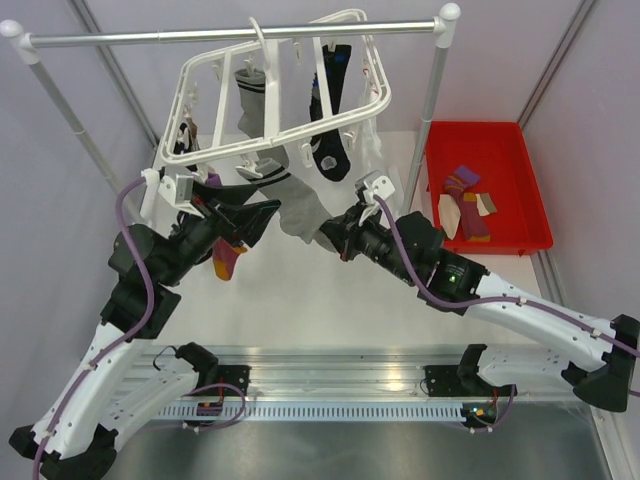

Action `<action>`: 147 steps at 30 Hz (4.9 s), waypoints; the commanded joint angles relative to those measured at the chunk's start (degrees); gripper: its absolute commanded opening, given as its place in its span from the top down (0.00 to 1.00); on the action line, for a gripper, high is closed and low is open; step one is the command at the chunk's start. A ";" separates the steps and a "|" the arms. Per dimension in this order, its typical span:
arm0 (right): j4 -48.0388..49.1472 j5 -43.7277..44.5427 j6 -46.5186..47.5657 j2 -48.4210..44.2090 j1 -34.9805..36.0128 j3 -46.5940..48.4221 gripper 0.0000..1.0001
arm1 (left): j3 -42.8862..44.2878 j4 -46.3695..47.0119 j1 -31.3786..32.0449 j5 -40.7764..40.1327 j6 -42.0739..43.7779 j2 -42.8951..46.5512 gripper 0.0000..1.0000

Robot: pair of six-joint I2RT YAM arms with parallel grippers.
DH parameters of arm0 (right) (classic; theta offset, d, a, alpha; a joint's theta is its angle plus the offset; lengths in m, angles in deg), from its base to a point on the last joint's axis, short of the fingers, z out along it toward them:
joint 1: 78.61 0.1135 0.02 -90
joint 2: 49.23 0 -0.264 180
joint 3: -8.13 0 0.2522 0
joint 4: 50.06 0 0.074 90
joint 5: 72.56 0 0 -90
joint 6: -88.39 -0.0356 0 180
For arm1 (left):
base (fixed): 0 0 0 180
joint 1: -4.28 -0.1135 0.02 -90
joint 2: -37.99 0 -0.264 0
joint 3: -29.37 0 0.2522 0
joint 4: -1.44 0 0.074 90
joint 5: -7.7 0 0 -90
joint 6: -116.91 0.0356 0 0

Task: Remove the socks clipped to the hanger

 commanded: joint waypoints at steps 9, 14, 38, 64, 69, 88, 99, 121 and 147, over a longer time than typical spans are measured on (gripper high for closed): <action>-2.78 -14.18 -2.26 -4.70 -6.81 1.50 0.99 | 1.88 4.00 -3.71 9.77 2.45 -1.43 0.24; -3.15 -16.82 -2.88 -5.49 -8.66 1.41 0.99 | 1.44 5.59 -7.57 15.22 0.96 -3.36 0.23; -2.62 -33.88 -12.19 -7.34 -12.35 3.25 0.99 | -6.82 26.16 -14.17 14.71 -14.60 -6.00 0.18; -2.00 -42.22 -21.34 -5.23 -16.04 5.89 0.99 | -11.13 31.34 -14.08 8.20 -10.47 -2.22 0.12; -1.91 -43.28 -22.47 -5.14 -16.57 6.24 0.99 | -10.34 34.60 -14.08 8.29 -11.70 -4.24 0.12; 0.46 -45.74 -24.94 -5.23 -17.19 5.72 0.99 | -10.69 41.63 -14.08 3.73 -14.34 -6.53 0.16; 0.46 -45.74 -25.38 -5.85 -18.24 4.48 0.99 | -10.16 40.84 -14.08 1.17 -15.75 -6.18 0.39; -23.94 -19.14 -13.52 -5.32 -18.86 10.89 0.99 | -5.68 33.11 -14.17 2.75 -15.66 -7.32 0.98; -23.28 -7.78 -14.83 26.74 -65.18 23.20 0.99 | -0.41 23.36 -14.08 5.74 -12.49 -7.94 0.98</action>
